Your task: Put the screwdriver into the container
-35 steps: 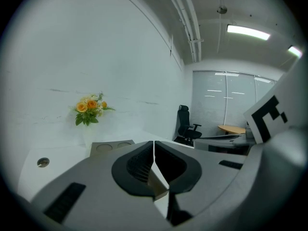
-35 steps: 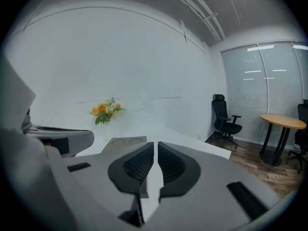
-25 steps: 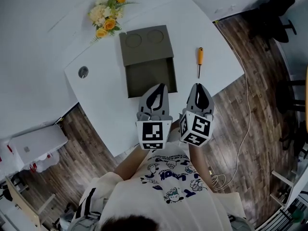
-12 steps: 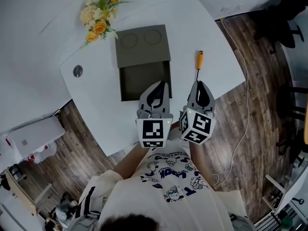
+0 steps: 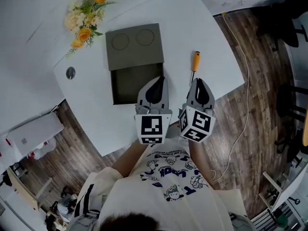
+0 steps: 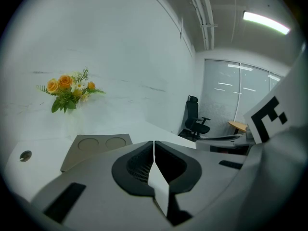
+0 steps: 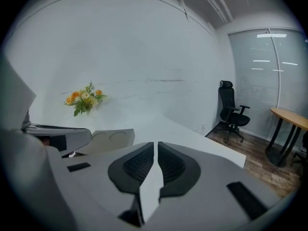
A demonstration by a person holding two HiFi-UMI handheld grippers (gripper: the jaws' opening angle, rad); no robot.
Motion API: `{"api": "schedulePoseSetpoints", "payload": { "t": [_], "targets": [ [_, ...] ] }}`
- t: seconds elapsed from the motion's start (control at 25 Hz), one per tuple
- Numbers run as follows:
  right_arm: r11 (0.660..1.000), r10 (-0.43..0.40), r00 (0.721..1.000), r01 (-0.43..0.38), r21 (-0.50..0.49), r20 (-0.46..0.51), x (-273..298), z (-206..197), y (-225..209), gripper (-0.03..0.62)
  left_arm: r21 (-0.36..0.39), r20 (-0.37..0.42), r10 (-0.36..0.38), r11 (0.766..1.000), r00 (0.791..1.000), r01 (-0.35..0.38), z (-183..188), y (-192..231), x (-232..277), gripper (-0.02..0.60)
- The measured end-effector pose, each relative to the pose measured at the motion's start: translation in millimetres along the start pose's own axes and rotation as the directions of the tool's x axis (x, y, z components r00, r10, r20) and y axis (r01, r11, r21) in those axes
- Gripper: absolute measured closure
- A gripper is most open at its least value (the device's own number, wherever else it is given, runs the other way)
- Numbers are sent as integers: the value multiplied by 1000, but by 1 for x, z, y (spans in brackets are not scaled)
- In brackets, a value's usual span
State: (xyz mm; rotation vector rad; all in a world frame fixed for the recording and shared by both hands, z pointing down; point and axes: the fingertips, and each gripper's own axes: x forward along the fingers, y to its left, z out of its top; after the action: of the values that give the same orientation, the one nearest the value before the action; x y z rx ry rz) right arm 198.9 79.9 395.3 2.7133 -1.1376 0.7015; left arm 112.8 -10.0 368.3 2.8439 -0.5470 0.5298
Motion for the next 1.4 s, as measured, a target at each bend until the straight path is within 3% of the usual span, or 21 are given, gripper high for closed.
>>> {"api": "schedulePoseSetpoints", "payload": {
  "t": [1.4],
  "targets": [
    [1000,26,978,-22,21,-207,99,-41,-43,548,-67,-165,48,996,985,-60,-41,3,94,560]
  ]
}}
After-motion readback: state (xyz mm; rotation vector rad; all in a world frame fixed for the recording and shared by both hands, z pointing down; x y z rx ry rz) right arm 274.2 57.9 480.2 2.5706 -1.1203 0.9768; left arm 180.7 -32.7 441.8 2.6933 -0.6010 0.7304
